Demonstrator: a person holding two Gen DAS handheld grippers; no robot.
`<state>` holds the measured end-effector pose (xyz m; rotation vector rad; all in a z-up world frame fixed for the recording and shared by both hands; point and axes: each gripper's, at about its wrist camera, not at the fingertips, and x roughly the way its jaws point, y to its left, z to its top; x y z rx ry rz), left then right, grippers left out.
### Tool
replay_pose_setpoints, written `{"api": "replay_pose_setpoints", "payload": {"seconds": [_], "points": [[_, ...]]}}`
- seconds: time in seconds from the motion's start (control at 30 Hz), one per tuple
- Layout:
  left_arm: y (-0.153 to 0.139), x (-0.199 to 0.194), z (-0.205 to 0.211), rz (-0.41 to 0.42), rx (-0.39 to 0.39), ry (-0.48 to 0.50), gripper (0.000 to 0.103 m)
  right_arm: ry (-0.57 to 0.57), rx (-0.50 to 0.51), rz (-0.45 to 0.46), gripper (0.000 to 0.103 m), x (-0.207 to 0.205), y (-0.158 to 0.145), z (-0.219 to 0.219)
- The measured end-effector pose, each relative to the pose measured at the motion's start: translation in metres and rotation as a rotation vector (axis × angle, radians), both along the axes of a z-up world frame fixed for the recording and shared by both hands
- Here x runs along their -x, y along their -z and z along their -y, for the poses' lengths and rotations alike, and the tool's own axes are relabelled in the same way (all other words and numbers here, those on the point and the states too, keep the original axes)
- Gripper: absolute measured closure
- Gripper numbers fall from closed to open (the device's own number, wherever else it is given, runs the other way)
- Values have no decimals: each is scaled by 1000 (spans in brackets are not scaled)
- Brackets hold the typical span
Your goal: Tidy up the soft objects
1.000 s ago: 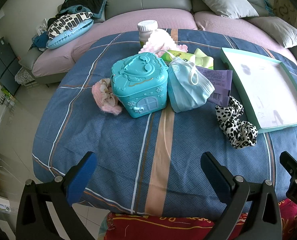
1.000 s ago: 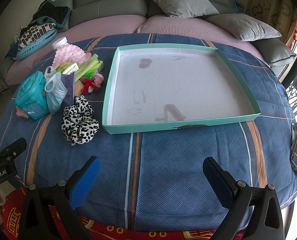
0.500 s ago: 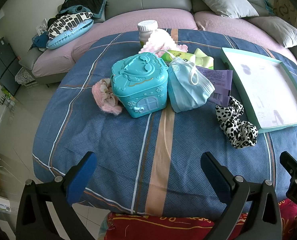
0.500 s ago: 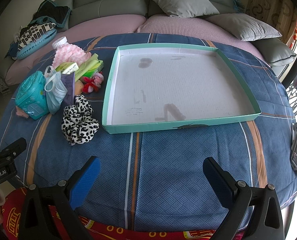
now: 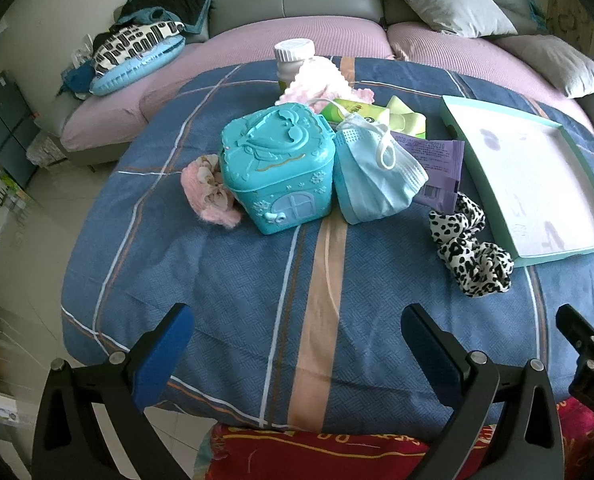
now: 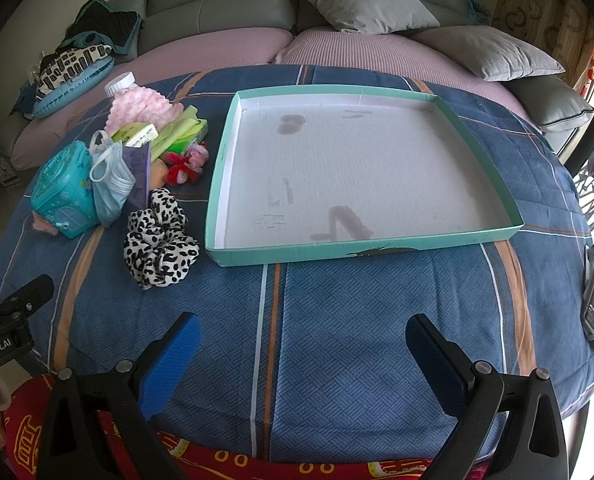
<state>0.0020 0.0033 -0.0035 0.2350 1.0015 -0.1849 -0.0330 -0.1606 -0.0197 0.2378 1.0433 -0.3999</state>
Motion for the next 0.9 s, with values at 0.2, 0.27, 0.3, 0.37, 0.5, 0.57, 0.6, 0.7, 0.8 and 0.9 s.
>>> {"api": "replay_pose_setpoints", "payload": {"seconds": [0.2,0.27,0.3,0.37,0.5,0.57,0.6,0.7,0.8,0.9], "points": [[-14,-11,-22,30,143,12,0,-62,-58,34,0,-10,-8,-7],[-23,-20,-31,47,130,7,0,-92,-71,28,0,-21,-7,-14],[-24,-24,-34,38,125,5,0,-103,-71,25,0,-25,-7,-17],[-28,-36,-44,21,120,-1,0,-138,-61,15,0,-35,-8,-26],[-26,-69,-67,-66,135,-25,0,-212,-59,6,0,-54,-13,-41],[-27,-81,-78,-73,142,-37,0,-241,-59,-7,2,-64,-15,-46],[-29,-87,-84,-65,146,-43,0,-253,-54,-15,4,-69,-16,-48],[-33,-107,-102,-66,175,-67,0,-296,-56,-36,9,-84,-17,-56],[-28,-129,-110,-104,189,-94,0,-334,-68,-51,14,-94,-17,-62],[-16,-144,-109,-172,202,-99,0,-367,-74,-77,20,-104,-12,-70]]}}
